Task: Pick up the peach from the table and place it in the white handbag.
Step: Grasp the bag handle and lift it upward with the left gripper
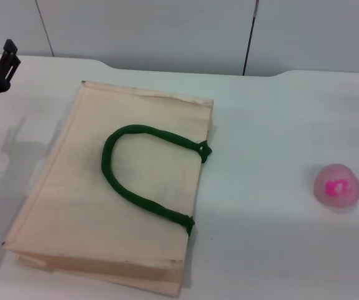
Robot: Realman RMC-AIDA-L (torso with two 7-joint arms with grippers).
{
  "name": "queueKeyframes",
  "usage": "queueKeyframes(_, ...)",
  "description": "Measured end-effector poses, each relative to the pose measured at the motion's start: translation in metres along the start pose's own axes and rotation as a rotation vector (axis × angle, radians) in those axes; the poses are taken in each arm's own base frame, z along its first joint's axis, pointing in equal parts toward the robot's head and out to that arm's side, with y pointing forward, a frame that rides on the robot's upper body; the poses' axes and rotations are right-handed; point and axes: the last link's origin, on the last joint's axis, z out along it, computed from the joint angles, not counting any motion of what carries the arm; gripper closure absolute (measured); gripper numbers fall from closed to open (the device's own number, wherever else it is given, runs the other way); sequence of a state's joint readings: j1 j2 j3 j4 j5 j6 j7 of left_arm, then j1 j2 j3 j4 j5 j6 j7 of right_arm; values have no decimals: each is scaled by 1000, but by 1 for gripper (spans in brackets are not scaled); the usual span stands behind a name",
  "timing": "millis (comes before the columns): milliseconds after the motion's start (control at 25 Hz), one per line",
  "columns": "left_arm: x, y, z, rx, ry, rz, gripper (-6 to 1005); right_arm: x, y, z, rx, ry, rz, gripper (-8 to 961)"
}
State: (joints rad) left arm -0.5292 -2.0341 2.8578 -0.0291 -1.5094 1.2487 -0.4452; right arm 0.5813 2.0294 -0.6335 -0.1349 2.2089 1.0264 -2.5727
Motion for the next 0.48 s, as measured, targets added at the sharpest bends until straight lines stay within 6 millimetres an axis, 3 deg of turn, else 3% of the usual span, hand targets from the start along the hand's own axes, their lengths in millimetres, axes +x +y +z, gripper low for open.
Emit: queueKeyframes(480,0,2,1,-17,-5,-35,213,0,0,0,1,1,10,149)
